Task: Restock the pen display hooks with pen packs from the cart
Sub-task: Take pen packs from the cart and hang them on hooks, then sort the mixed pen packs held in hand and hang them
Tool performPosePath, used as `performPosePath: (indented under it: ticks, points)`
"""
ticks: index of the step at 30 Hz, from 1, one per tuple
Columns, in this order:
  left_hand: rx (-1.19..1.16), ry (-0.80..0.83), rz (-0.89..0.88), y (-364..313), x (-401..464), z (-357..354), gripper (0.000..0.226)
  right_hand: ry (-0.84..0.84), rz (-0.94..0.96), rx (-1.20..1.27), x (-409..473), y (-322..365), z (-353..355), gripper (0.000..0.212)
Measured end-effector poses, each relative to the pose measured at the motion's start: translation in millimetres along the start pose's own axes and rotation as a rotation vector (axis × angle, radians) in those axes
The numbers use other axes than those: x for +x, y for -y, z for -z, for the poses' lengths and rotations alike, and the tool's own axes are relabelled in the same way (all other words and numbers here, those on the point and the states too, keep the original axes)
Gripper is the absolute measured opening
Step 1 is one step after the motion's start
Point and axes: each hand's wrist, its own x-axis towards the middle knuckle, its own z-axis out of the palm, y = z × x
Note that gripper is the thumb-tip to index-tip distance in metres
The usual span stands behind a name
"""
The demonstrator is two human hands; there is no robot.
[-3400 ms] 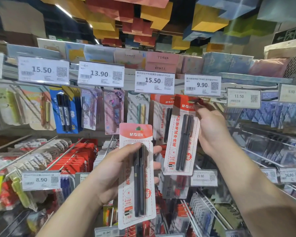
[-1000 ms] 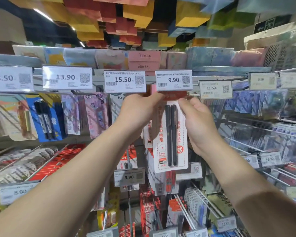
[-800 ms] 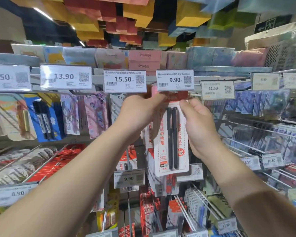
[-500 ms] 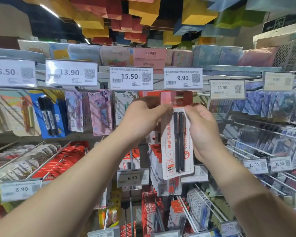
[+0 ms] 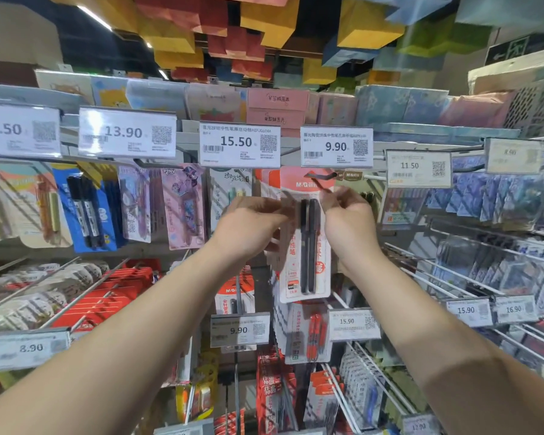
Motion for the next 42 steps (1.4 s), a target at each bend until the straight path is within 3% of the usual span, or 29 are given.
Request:
performPosePath:
  ticks: [6, 10, 11, 15, 19, 21, 23, 29, 33, 38, 42]
  points:
    - [0.078, 0.002, 0.036, 10, 18, 5, 0.019, -0.034, -0.013, -0.016, 5, -5, -15, 0.029]
    - [0.144, 0.006, 0.027, 15, 25, 5, 0.027, -0.037, 0.033, -0.136, 6, -12, -21, 0.008]
    - [0.150, 0.009, 0.026, 17, 26, 6, 0.026, -0.042, 0.037, -0.162, 4, -13, -21, 0.012]
    - [0.075, -0.046, 0.037, 27, 13, 12, 0.014, -0.061, -0.015, -0.192, -11, -16, -18, 0.022]
    - [-0.023, -0.083, 0.057, 25, -16, 19, 0.014, -0.083, -0.003, -0.259, -42, -19, -10, 0.017]
    - [-0.109, -0.051, 0.043, 21, -34, 22, 0.009, -0.067, 0.021, -0.205, -59, -20, -7, 0.030]
    - [-0.158, -0.012, 0.039, 21, -50, 24, 0.011, -0.047, 0.022, -0.170, -74, -21, -4, 0.040]
    - [-0.369, 0.242, 0.112, 23, -103, 19, 0.020, -0.177, 0.032, -0.184, -128, -26, 32, 0.015]
    - [-0.556, 0.412, 0.272, 33, -138, -15, 0.016, -0.277, -0.002, -0.224, -168, -30, 79, 0.018]
    - [-0.556, 0.660, 0.474, 44, -180, -91, 0.020, -0.363, -0.175, -0.168, -223, -46, 163, 0.010]
    - [-0.551, 0.817, 0.477, 46, -223, -151, 0.017, -0.505, -0.350, -0.181, -272, -53, 237, 0.023]
